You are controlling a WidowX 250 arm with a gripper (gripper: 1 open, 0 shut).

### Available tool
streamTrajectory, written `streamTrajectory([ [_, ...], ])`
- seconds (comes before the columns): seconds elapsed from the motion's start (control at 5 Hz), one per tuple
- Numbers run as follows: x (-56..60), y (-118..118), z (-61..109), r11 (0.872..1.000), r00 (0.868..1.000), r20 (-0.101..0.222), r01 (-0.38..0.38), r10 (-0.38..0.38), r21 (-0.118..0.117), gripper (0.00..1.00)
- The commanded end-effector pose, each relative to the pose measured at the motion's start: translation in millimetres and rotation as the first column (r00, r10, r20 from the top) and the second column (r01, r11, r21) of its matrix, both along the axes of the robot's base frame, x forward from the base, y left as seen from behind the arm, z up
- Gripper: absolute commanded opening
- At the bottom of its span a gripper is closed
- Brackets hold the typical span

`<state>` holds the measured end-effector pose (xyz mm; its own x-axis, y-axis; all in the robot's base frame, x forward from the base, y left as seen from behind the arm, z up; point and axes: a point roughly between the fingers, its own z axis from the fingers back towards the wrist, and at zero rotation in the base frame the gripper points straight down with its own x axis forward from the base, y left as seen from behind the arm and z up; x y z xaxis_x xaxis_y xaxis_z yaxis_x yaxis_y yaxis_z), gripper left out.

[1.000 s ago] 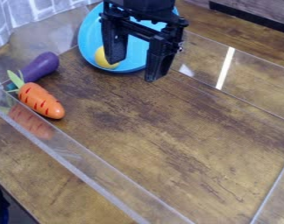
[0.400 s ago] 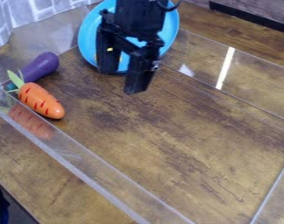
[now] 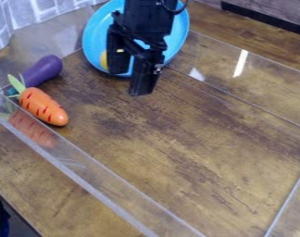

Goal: Remove the purple eggplant from the blue tray and put it on the table

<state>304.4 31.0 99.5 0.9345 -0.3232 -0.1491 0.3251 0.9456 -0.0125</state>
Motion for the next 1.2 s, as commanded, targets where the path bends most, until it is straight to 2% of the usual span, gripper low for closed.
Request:
streamTrajectory([
  [0.0,12.2,14,12.5,0.999,0.998,0.061,0.032,-0.033,0.007,1.0],
  [0.4,22.4,28,11.2,0.995,0.992,0.075,0.104,-0.104,0.014,1.0],
  [1.0,31.3,44,8.9,0.986,0.983,0.086,0.164,-0.164,0.016,1.0],
])
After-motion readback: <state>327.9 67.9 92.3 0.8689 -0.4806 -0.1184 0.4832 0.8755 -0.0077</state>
